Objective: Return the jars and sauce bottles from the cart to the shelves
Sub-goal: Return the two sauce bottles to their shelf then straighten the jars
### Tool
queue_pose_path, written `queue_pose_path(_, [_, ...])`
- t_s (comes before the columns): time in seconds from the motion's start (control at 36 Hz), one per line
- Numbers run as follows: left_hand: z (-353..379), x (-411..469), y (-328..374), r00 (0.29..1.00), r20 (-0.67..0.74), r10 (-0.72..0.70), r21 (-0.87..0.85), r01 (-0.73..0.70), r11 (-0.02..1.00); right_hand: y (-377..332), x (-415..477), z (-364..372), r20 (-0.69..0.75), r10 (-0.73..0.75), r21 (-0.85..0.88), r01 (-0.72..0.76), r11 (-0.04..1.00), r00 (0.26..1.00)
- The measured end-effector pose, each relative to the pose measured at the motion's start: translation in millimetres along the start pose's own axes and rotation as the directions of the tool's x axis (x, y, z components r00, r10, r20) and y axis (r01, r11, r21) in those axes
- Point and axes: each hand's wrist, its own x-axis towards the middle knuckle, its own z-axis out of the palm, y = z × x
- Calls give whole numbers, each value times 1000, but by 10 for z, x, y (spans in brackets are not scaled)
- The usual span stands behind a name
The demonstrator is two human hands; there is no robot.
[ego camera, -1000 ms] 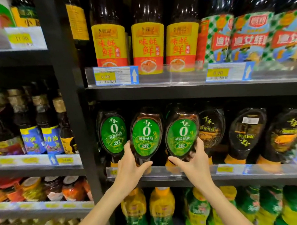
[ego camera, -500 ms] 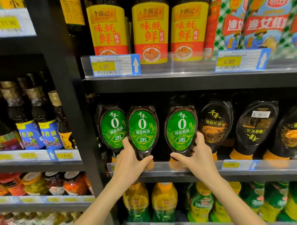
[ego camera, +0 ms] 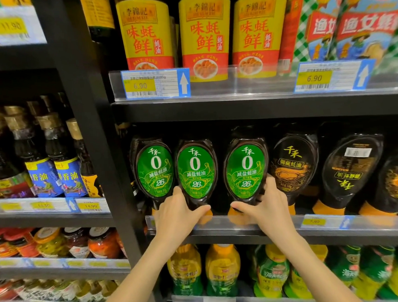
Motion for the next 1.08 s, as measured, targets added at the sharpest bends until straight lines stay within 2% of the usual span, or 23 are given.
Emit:
queue_pose_path(0.36, [58,-23,84,995,-68,-69,10,70,997,-27,38,30,-20,23,-23,-24,999,1000])
queue_pose_path(0.53, [64,-32,50,997,-44,-64,2,64,998,-34,32,-3,19,10,-41,-9,999,1000])
queue_pose_path(0.72, [-5,-26,-4,999,-10,-36,-154,34,987,-34,75,-171,80,36,-42,-33,999,996])
queue_pose_path(0.78, [-53,-83,-10,998,-48,-36,-210,25,977,-52,59,-268,97,25,-59,-19,998,995])
queue_pose_path(0.83, [-110,-193,-19,983,-183,-26,-230,-18,973,-92,31,-405,83,-37,-114,46,992,996])
queue_pose_path(0.92, [-154,-379,19,926,-376,36,-264,-144,954,-222,22,-662,-19,-198,-141,193,971,980])
queue_pose_path(1.0, [-100,-497,190,938,-339,70,-371,-202,906,-423,133,-931,-48,-350,-169,338,926,936])
queue_pose_path(1.08, [30,-512,407,972,-197,124,-389,-194,901,-581,353,-1102,69,-437,-238,440,866,897])
